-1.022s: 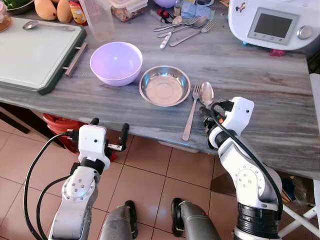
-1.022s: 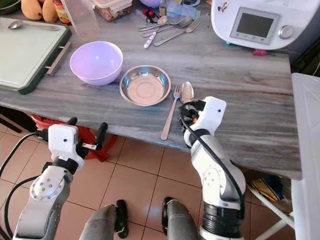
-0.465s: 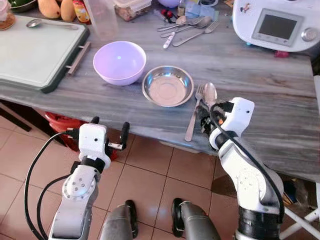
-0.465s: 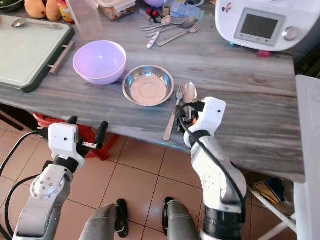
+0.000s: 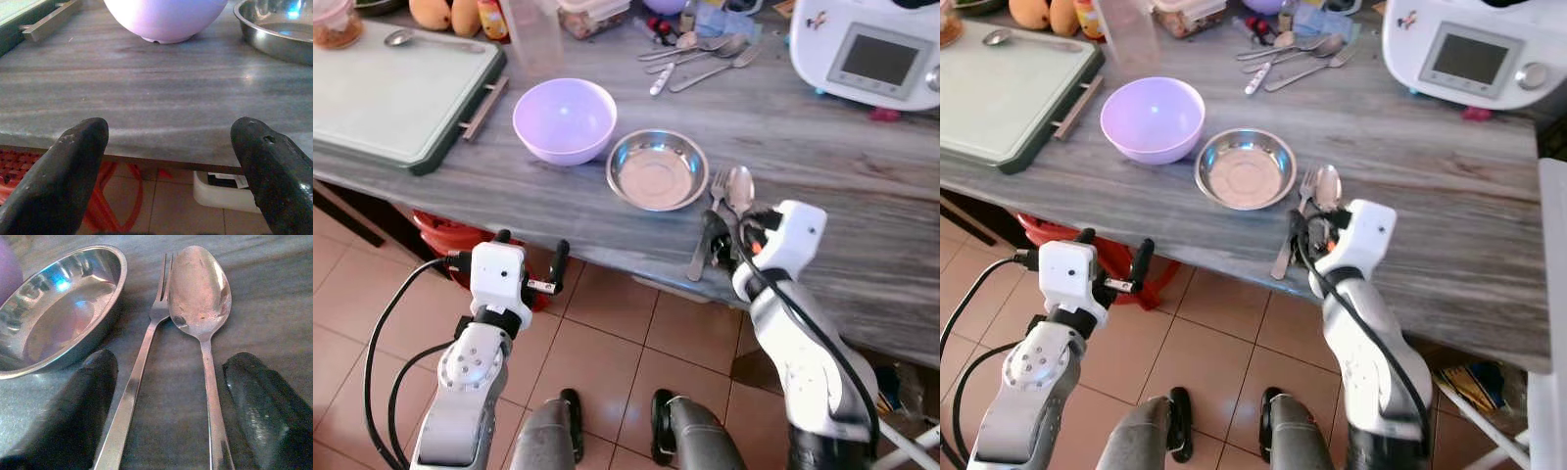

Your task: Setting the table

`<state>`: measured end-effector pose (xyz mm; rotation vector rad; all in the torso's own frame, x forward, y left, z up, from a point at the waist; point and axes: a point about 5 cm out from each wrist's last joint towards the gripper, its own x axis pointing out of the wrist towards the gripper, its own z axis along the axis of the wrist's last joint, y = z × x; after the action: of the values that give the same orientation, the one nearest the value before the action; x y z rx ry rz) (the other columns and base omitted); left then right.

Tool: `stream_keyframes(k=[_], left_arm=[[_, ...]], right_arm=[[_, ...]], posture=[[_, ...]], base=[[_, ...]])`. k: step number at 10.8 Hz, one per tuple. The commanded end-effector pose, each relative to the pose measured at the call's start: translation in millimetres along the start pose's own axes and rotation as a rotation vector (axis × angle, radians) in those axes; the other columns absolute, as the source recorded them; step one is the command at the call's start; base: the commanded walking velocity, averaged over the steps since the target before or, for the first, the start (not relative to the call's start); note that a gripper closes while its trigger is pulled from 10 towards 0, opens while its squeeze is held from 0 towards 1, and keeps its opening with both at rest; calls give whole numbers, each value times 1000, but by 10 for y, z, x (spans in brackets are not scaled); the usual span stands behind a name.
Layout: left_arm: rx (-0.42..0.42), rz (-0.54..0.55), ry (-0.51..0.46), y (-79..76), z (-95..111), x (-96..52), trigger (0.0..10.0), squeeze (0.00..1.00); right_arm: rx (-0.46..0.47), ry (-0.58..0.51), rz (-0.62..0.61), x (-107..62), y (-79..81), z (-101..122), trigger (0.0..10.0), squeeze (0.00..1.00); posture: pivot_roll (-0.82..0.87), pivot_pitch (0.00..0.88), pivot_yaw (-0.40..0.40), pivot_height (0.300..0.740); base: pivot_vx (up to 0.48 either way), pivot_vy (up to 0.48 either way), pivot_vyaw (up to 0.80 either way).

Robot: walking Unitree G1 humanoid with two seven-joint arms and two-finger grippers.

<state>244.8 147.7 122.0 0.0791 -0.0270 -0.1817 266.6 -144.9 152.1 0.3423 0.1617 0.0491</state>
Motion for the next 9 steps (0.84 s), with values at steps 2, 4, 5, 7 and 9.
stream_keyframes(k=[2, 4, 5, 7, 9], left_arm=[[-13, -4, 15, 1, -43, -16, 10000, 0], [-18, -7, 3, -8, -29, 13, 10000, 0], [-18, -7, 0, -8, -28, 23, 10000, 0], [-21, -8, -5, -13, -25, 25, 10000, 0], [-22, -6, -10, -3, -17, 36, 10000, 0]], right_arm=[[-28, 29, -64, -74, -183, -81, 10000, 1000], [-42, 3, -30, -132, -185, -62, 10000, 0], [-70, -32, -31, -157, -207, -24, 10000, 0], [-56, -69, -15, -207, -237, 31, 10000, 0], [-42, -53, 23, -295, -245, -12, 10000, 0]], posture=[[-47, 225, 15, 740], [-52, 214, 13, 740], [-53, 212, 11, 740], [-55, 211, 11, 740], [-56, 210, 12, 740]], base=[[0, 0, 0], [0, 0, 0], [0, 0, 0], [0, 0, 0], [0, 0, 0]])
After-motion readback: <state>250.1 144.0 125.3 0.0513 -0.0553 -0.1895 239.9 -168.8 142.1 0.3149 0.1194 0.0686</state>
